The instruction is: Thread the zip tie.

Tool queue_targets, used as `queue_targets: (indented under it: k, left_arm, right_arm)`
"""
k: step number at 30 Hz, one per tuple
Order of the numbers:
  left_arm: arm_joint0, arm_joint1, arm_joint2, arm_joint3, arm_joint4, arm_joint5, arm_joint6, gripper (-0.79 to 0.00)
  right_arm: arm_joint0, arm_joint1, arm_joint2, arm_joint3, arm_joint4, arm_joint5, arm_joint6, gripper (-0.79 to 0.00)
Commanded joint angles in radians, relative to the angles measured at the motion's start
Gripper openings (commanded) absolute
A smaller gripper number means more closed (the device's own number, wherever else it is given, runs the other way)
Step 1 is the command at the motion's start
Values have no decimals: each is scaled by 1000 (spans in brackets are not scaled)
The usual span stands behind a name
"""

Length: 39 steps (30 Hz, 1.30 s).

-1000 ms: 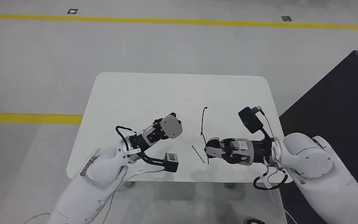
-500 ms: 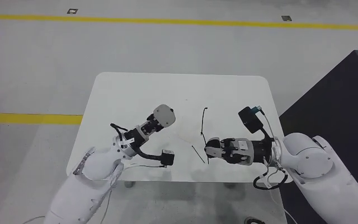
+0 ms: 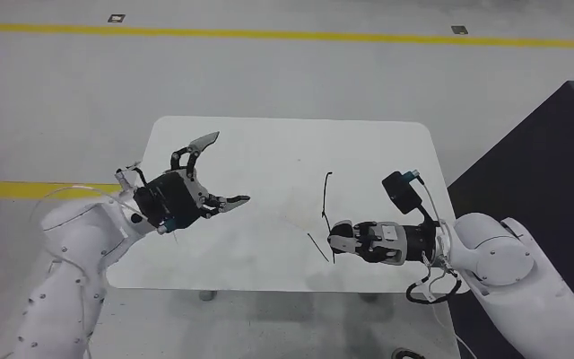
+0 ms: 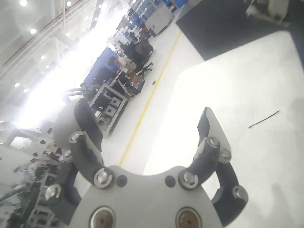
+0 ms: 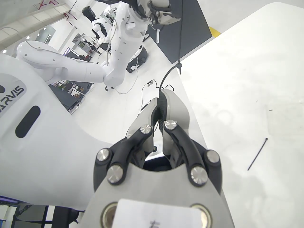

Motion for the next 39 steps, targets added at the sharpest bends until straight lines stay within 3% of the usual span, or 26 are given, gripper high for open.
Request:
queue_targets:
  k: [1, 5, 8, 11, 14, 18, 39]
  left_arm:
    - [0, 0, 1, 0, 19, 6, 0, 0]
    - [0, 0, 1, 0, 19, 6, 0, 0]
    - [22, -9, 57, 104, -267, -130, -104, 0]
    - [-15, -11, 96, 182, -625, -162, -384, 0]
    - [-44, 0, 107, 149, -932, -60, -709, 0]
    - [-37, 24, 97, 88, -1360, 65, -1021, 0]
    - [-37, 24, 97, 88, -1360, 65, -1021, 0]
  right_arm:
    - [0, 0, 0, 0, 0, 0, 0, -785]
    - [0, 0, 0, 0, 0, 0, 0, -785]
    - [0, 0, 0, 0, 0, 0, 0, -785]
    - [0, 0, 0, 0, 0, 0, 0, -785]
    - [0, 0, 0, 0, 0, 0, 0, -785]
    - [0, 0, 0, 0, 0, 0, 0, -785]
    - [0, 0, 0, 0, 0, 0, 0, -785]
